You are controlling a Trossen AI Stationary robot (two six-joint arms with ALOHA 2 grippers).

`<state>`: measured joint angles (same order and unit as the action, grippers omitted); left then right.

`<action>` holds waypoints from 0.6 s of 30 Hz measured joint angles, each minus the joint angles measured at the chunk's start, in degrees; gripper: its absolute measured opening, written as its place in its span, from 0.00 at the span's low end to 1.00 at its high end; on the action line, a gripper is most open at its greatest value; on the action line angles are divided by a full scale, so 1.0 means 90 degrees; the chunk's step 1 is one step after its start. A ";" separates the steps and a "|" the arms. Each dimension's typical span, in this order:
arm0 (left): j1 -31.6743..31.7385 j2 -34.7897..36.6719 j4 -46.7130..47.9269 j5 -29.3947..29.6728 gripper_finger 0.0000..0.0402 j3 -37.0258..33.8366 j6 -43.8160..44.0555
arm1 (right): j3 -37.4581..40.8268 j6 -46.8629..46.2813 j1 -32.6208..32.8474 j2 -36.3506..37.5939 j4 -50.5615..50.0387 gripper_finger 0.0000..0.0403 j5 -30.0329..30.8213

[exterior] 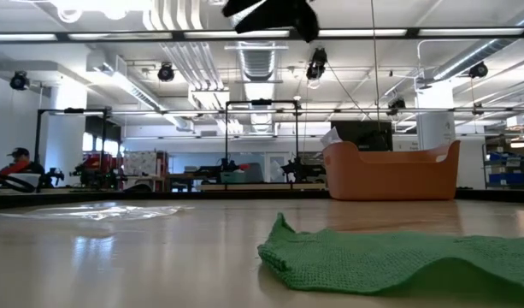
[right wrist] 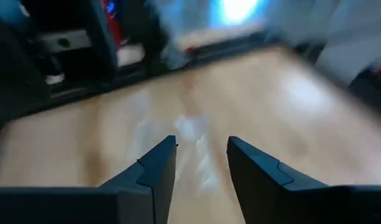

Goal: Roll bandage
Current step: Roll the green bandage

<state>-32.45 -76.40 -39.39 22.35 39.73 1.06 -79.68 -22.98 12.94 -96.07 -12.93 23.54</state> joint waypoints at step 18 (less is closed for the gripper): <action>-0.0145 -0.0660 0.0092 -0.0337 0.44 0.0195 0.0516 | -0.0079 -0.7789 0.2542 -0.0493 -0.2517 0.27 -0.2325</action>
<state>-33.75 -82.35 -38.56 19.32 41.48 5.70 -80.39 -93.09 35.82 -100.51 -35.58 2.62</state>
